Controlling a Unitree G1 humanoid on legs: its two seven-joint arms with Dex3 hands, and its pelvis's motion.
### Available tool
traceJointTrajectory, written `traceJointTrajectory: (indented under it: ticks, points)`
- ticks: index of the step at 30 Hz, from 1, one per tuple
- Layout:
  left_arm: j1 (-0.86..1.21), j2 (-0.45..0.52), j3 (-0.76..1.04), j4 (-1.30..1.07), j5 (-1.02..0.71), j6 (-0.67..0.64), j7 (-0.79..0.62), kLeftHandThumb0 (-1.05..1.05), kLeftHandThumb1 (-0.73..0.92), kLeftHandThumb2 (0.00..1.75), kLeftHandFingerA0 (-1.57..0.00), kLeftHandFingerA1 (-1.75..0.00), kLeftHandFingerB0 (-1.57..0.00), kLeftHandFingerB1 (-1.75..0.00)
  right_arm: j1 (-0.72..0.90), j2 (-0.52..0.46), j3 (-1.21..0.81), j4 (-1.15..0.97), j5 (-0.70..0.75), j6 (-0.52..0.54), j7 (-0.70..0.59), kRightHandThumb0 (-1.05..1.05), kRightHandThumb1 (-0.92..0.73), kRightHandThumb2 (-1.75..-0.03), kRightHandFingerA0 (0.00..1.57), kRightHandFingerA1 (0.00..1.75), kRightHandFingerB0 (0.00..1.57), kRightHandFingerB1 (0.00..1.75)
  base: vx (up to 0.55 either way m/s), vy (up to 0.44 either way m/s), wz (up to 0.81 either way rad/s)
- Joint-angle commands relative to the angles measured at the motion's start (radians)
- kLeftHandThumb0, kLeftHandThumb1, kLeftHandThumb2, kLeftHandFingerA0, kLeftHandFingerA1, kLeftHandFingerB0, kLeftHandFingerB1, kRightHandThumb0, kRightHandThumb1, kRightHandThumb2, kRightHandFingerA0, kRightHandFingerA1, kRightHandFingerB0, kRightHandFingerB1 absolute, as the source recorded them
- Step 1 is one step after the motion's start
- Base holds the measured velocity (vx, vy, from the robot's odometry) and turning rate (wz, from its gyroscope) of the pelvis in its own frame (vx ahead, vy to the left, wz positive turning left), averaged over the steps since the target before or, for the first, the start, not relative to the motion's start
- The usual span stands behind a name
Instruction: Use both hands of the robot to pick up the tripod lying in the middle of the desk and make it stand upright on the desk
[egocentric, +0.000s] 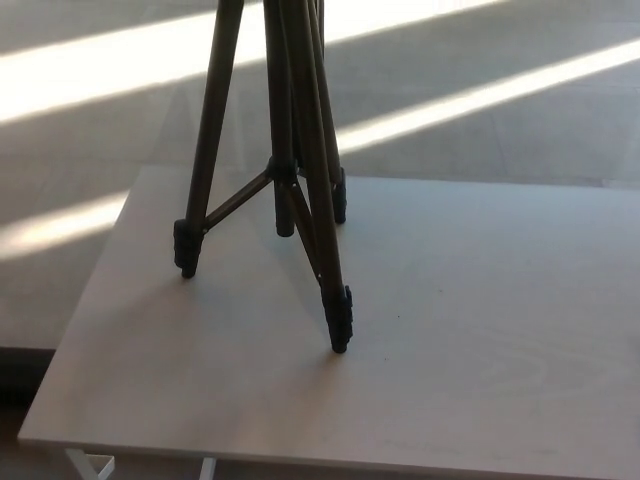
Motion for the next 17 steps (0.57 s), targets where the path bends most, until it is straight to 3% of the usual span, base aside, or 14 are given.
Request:
traceJointTrajectory:
  ticks: [1, 2, 3, 4, 6, 7, 8, 9, 10, 11, 13, 14, 15, 17]
  points:
    - [0.117, 0.347, 0.627, 0.995, -0.382, -0.377, -0.077, -0.98, 0.56, 0.98, 0.0, -0.06, 0.0, 0.0, 0.481, -0.072, -0.958, 0.268, 0.403, -0.455, -0.302, -0.65, -0.5, -0.88, 0.39, 0.63, 0.34, 0.49, 0.0, 0.0, 0.0]
    - [0.121, 0.36, 0.611, 1.061, -0.362, -0.405, -0.049, -0.97, 0.55, 0.99, 0.0, -0.06, 0.0, 0.0, 0.492, -0.084, -0.948, 0.372, 0.416, -0.524, -0.345, -0.63, -0.6, -0.59, 0.36, 0.56, 0.43, 0.37, 0.0, 0.0, 0.0]
    - [0.122, 0.365, 0.609, 1.093, -0.361, -0.409, -0.04, -0.96, 0.66, 0.61, 0.0, 0.0, 0.0, 0.0, 0.497, -0.088, -0.945, 0.418, 0.427, -0.552, -0.36, -0.62, -0.6, -0.58, 0.35, 0.56, 0.43, 0.39, 0.0, 0.0, 0.0]
    - [0.127, 0.362, 0.608, 1.136, -0.363, -0.41, -0.016, -0.96, 0.67, 0.62, 0.0, 0.0, 0.0, 0.0, 0.509, -0.094, -0.933, 0.508, 0.441, -0.592, -0.393, -0.74, -0.52, -0.66, 0.33, 0.56, 0.45, 0.41, 0.0, 0.0, 0.0]
    - [0.135, 0.359, 0.601, 1.175, -0.354, -0.422, 0.006, -0.96, 0.67, 0.62, 0.0, 0.0, 0.0, 0.0, 0.518, -0.105, -0.917, 0.594, 0.45, -0.626, -0.422, -0.74, -0.52, -0.66, 0.33, 0.56, 0.45, 0.41, 0.0, 0.0, 0.0]
    - [0.135, 0.355, 0.607, 1.198, -0.365, -0.423, 0.014, -0.94, 0.66, 0.61, 0.0, 0.0, 0.0, 0.0, 0.515, -0.105, -0.915, 0.626, 0.456, -0.63, -0.443, -0.7, -0.6, -0.59, 0.38, 0.62, 0.5, 0.38, 0.0, 0.0, 0.0]
    - [0.133, 0.349, 0.612, 1.237, -0.373, -0.43, 0.049, -0.96, 0.55, 0.97, 0.0, -0.04, 0.0, 0.0, 0.506, -0.106, -0.918, 0.68, 0.479, -0.634, -0.464, -0.69, -0.6, -0.59, 0.37, 0.69, 0.51, 0.43, 0.0, 0.0, 0.0]
    - [0.14, 0.334, 0.598, 1.268, -0.357, -0.447, 0.098, -0.92, 0.58, 1.0, 0.0, -0.07, 0.0, -0.04, 0.513, -0.118, -0.891, 0.767, 0.473, -0.648, -0.516, -0.79, -0.6, -0.59, 0.41, 0.65, 0.53, 0.43, 0.0, 0.0, 0.0]
    - [0.156, 0.311, 0.595, 1.269, -0.349, -0.445, 0.124, -0.92, 0.62, 1.0, 0.0, -0.08, 0.0, -0.04, 0.514, -0.127, -0.879, 0.841, 0.484, -0.662, -0.542, -0.85, -0.51, -0.67, 0.44, 0.71, 0.52, 0.45, 0.0, 0.0, 0.0]
    - [0.171, 0.278, 0.601, 1.237, -0.347, -0.433, 0.138, -0.86, 0.61, 1.01, 0.0, -0.16, 0.0, -0.1, 0.519, -0.135, -0.861, 0.891, 0.478, -0.653, -0.58, -0.81, -0.6, -0.59, 0.47, 0.59, 0.55, 0.41, 0.0, 0.0, 0.0]
    - [0.177, 0.272, 0.603, 1.237, -0.347, -0.433, 0.138, -0.86, 0.61, 1.01, 0.0, -0.16, 0.0, -0.1, 0.525, -0.141, -0.855, 0.914, 0.475, -0.654, -0.593, -0.81, -0.6, -0.59, 0.47, 0.59, 0.55, 0.41, 0.0, 0.0, 0.0]
    - [0.243, 0.154, 0.581, 0.987, -0.281, -0.349, 0.172, -0.78, 0.85, 0.72, 0.0, -0.15, 0.0, -0.15, 0.522, -0.135, -0.895, 0.955, 0.538, -0.656, -0.563, -0.67, -0.54, -0.57, 0.46, 0.63, 0.48, 0.42, 0.0, 0.0, 0.0]
    - [0.303, 0.056, 0.548, 0.834, -0.23, -0.317, 0.177, -0.94, 0.79, 1.07, 0.0, -0.19, 0.0, -0.04, 0.536, -0.11, -0.87, 0.935, 0.491, -0.662, -0.63, -0.58, -0.58, -0.57, 0.49, 0.66, 0.45, 0.43, 0.0, 0.0, 0.0]
    - [0.308, 0.048, 0.545, 0.823, -0.225, -0.317, 0.176, -0.94, 0.79, 1.07, 0.0, -0.19, 0.0, -0.04, 0.537, -0.11, -0.867, 0.937, 0.486, -0.666, -0.637, -0.58, -0.58, -0.57, 0.49, 0.66, 0.45, 0.43, 0.0, 0.0, 0.0]
